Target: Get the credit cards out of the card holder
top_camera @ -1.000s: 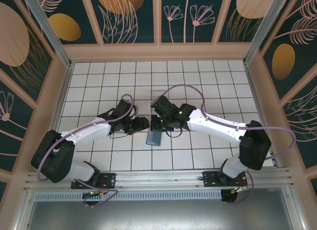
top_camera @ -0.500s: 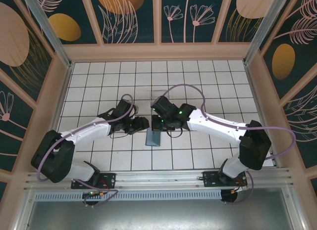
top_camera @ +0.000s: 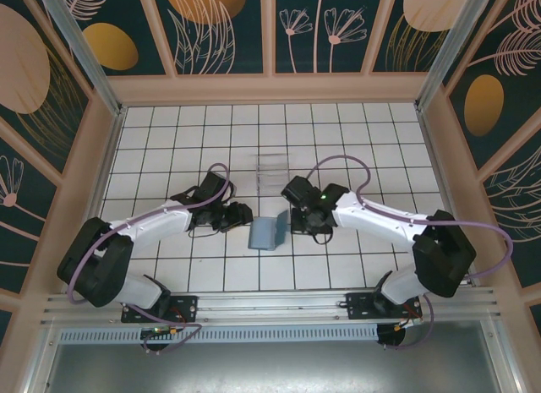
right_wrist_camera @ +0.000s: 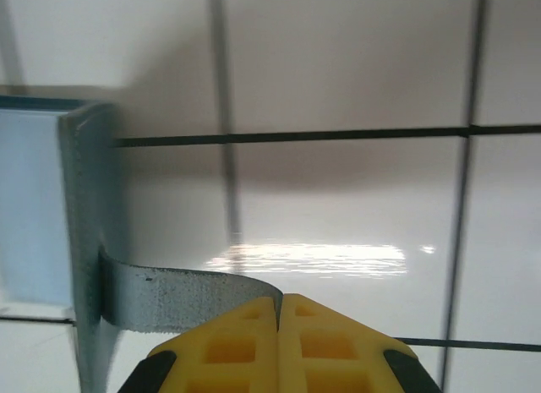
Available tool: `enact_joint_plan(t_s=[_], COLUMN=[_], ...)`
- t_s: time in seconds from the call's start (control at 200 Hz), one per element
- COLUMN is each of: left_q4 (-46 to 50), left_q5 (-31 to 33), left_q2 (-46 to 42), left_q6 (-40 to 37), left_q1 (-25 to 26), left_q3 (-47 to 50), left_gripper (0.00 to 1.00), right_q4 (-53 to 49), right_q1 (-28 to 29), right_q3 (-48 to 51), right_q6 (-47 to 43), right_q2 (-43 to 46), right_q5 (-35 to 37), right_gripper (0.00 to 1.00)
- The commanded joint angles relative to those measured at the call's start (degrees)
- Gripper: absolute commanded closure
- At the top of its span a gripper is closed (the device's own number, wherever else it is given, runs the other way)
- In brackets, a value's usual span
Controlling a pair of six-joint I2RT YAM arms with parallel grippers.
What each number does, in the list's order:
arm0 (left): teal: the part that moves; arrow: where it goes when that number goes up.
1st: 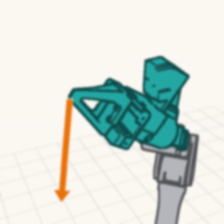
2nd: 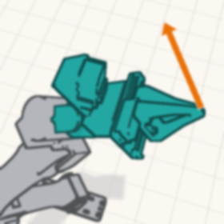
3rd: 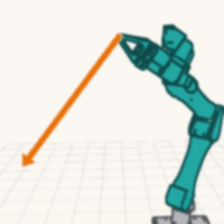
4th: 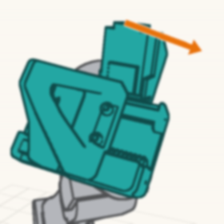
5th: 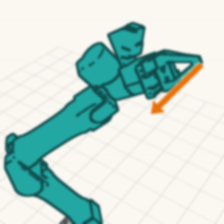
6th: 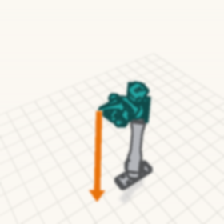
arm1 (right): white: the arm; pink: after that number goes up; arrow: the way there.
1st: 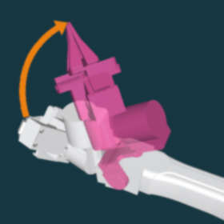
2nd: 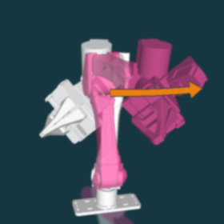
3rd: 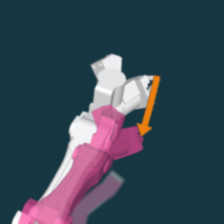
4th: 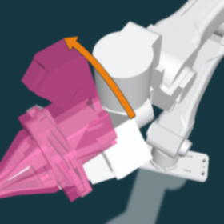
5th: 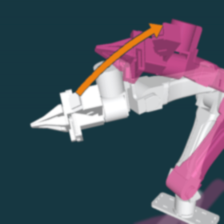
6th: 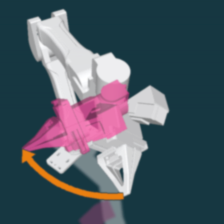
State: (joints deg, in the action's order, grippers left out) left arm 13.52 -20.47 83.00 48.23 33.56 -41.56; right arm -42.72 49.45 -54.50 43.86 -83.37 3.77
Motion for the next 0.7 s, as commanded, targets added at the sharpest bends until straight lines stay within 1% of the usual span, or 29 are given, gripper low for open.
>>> enact_joint_plan(t_s=[0.0, 0.205, 0.345, 0.565, 0.696], left_q4=[0.1, -1.1, -5.8, -9.5, -11.3], left_q5=[0.2, -1.0, -5.0, -7.7, -9.5], left_q2=[1.7, 3.7, 3.9, 1.4, 2.6], left_q6=[-0.4, -0.5, 0.9, 2.0, 2.0], left_q1=[0.3, 0.7, 0.9, 1.3, 1.4], left_q3=[0.6, 1.0, 2.1, 0.8, 1.1], left_gripper=[0.54, 0.57, 0.57, 0.57, 0.59], right_q4=[-1.5, 0.7, 2.5, 3.1, 3.7], right_q1=[-2.0, -3.1, -3.1, -3.1, -3.1], right_q3=[3.9, 7.4, 8.4, 8.9, 9.2], right_q6=[1.0, 0.1, -0.5, -0.9, -1.0], right_q2=[1.3, -1.3, -2.4, -3.4, -3.7], right_q5=[2.6, 2.5, 1.5, 1.2, 0.9], right_gripper=[1.00, 1.00, 1.00, 1.00, 1.00])
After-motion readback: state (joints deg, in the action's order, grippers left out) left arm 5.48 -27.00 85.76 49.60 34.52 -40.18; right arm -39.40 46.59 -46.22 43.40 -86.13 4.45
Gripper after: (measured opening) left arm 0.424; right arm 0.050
